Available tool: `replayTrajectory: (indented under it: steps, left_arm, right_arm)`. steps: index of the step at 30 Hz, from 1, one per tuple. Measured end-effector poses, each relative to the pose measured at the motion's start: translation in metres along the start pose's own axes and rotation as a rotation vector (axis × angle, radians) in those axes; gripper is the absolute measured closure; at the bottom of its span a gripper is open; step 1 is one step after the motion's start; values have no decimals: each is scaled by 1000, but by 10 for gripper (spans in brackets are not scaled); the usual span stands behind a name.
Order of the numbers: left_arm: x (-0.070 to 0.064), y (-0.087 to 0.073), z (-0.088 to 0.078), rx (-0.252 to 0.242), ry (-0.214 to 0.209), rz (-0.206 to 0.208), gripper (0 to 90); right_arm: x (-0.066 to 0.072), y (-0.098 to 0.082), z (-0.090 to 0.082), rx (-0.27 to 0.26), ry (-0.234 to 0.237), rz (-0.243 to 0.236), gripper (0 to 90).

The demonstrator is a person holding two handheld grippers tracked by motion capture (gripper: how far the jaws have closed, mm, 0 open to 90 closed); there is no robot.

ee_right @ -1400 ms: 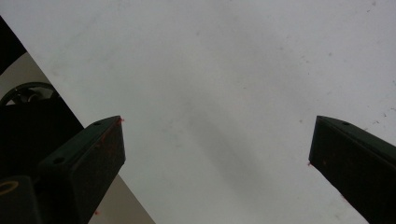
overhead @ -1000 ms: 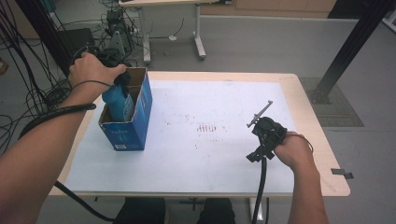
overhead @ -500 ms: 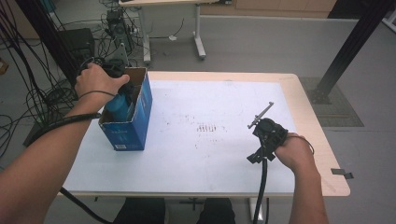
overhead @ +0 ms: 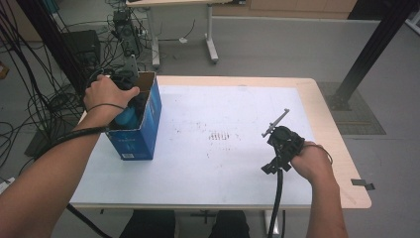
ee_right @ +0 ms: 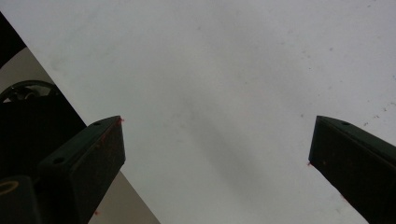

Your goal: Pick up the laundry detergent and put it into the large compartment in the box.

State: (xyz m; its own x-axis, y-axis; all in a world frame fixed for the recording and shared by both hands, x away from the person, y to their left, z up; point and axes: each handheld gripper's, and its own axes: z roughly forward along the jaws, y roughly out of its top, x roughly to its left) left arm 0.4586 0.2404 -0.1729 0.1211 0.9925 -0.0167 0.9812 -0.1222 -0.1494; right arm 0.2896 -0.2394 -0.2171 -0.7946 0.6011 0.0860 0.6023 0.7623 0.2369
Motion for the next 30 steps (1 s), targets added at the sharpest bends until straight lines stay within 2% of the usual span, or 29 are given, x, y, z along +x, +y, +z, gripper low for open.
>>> replayTrajectory:
  steps: [9, 24, 30]
  left_arm:
    - [1, 1, 11, 8, 2, 5, 369]
    - [6, 1, 12, 10, -15, 4, 368]
    - [4, 1, 12, 13, -12, 5, 368]
  right_arm:
    - [-1, -1, 1, -1, 3, 4, 38]
    - [2, 3, 1, 3, -2, -10, 39]
    - [2, 3, 0, 5, -5, -4, 37]
